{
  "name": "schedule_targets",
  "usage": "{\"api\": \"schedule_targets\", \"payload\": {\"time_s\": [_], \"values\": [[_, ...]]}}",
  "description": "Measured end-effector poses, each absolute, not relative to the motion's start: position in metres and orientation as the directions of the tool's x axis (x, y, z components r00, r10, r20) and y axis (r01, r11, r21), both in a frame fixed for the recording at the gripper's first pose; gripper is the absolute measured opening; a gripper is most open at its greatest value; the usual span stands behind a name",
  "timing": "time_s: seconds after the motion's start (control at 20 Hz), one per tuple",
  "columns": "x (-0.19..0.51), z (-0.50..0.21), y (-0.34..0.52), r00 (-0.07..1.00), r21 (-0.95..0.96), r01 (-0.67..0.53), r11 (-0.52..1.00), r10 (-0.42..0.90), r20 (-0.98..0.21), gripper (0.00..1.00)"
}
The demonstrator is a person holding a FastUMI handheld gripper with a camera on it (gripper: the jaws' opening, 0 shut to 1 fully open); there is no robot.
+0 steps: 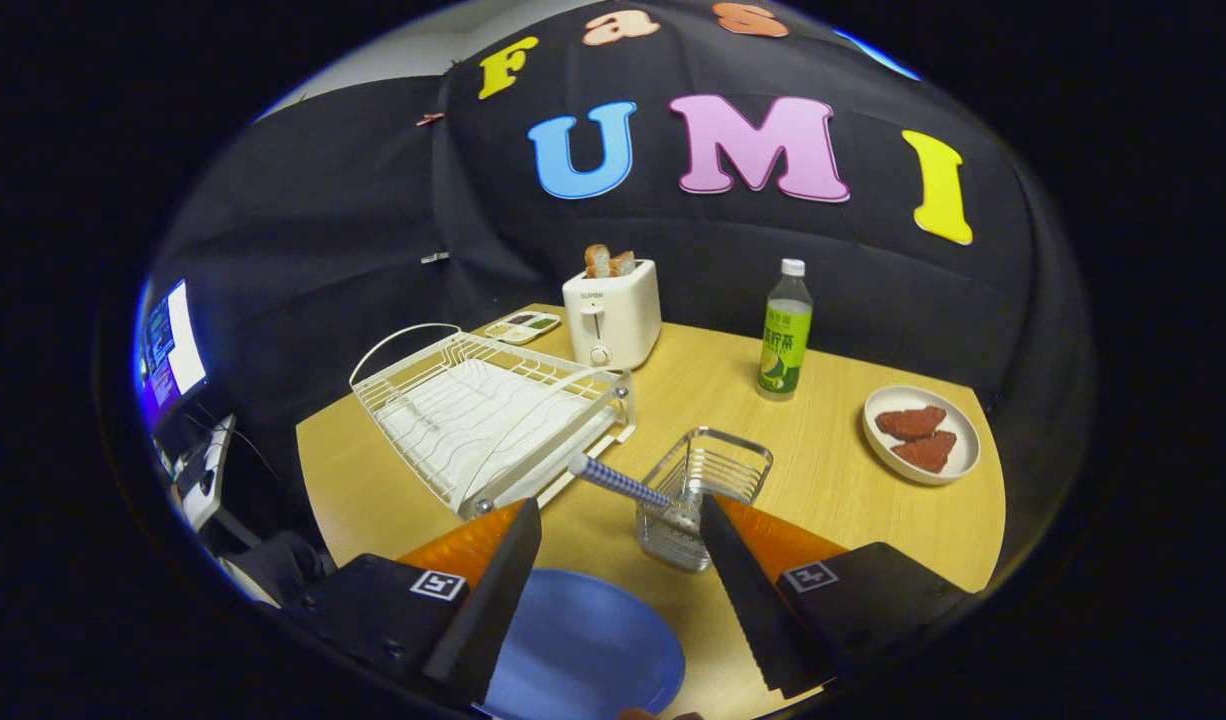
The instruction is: Take the plate from the dish rack, then take the spoon from the basket and place it into the plate.
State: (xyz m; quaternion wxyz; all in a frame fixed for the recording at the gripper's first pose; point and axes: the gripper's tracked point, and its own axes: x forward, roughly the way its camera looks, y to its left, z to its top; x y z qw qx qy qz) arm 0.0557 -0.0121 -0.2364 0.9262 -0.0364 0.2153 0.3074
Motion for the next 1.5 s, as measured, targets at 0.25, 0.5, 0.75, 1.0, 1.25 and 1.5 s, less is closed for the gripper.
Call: {"api": "schedule_targets", "payload": {"time_s": [0.25, 0.5, 0.75, 1.0, 1.25, 1.5], "values": [[0.087, -0.251, 0.004, 0.741, -0.1, -0.616, 0.782, 0.532, -0.41, 0.98], [0.107, -0.268, 0.012, 0.751, -0.181, -0.627, 0.758, 0.526, -0.399, 0.96], [0.114, -0.269, 0.022, 0.755, -0.151, -0.616, 0.773, 0.525, -0.393, 0.69], [0.118, -0.272, 0.023, 0.77, -0.187, -0.591, 0.785, 0.479, -0.42, 0.34], [0.128, -0.253, 0.006, 0.812, -0.229, -0.544, 0.807, 0.438, -0.386, 0.18], [0.134, -0.23, -0.01, 0.816, -0.175, -0.514, 0.84, 0.416, -0.4, 0.12]]}}
